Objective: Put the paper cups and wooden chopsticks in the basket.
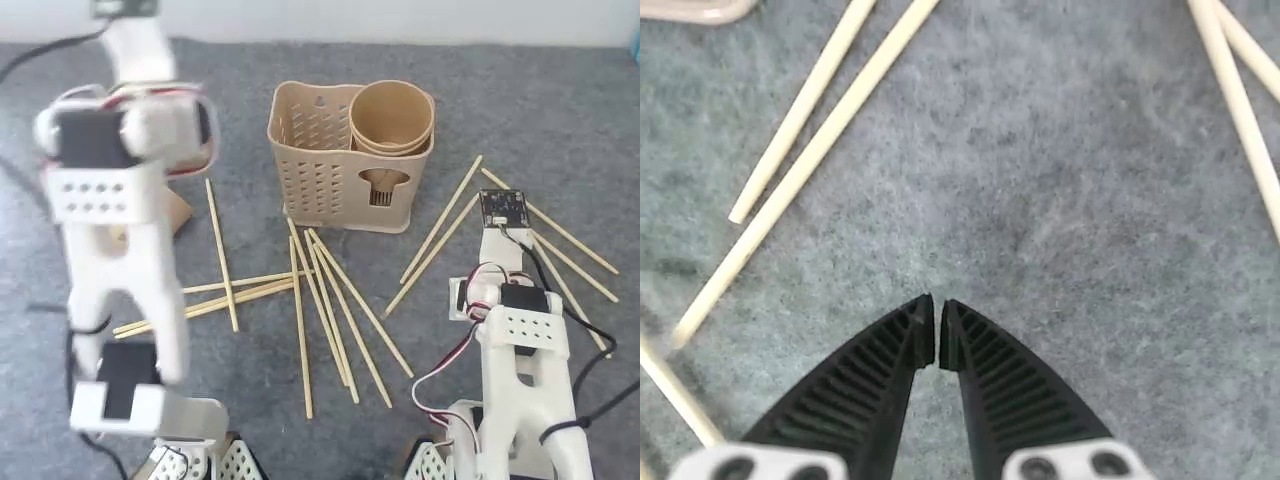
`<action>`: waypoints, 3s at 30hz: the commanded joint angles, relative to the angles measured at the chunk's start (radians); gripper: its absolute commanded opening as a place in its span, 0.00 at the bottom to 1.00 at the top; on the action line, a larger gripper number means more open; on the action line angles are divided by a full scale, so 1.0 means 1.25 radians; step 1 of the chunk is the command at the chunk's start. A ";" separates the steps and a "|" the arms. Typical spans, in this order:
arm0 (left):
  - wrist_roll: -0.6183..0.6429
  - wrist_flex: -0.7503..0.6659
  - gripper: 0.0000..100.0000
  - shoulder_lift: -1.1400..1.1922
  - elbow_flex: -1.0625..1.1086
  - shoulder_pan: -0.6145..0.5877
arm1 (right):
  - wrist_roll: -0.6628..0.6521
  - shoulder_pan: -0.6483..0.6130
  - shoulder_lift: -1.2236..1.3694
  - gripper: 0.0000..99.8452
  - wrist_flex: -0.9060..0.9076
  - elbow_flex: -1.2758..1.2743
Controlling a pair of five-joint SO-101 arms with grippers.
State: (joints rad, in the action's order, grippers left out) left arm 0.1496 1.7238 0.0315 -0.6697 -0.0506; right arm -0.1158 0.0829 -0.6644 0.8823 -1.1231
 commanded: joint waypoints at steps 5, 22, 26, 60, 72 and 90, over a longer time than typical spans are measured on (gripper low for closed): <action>0.007 0.023 0.01 0.064 -0.381 0.162 | 0.006 0.004 -0.024 0.04 -0.052 -0.017; 0.002 -0.180 0.01 0.076 -0.331 0.426 | 0.006 0.013 -0.033 0.04 -0.051 -0.018; 0.002 -0.242 0.01 0.077 -0.225 0.446 | 0.011 0.093 -0.034 0.04 -0.055 -0.001; -0.137 -0.226 0.40 -0.010 -0.089 0.400 | 0.064 0.120 -0.046 0.04 -0.071 0.005; -0.139 -0.004 0.40 -0.098 -0.127 -0.034 | 0.064 0.118 -0.046 0.04 -0.068 0.004; -0.142 -0.209 0.08 0.188 0.136 -0.163 | 0.064 0.099 -0.055 0.04 -0.061 -0.012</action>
State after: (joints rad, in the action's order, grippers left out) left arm -0.0269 1.5244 0.2248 -0.5010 -0.2455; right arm -0.0422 0.2133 -0.6935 0.8101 -1.1538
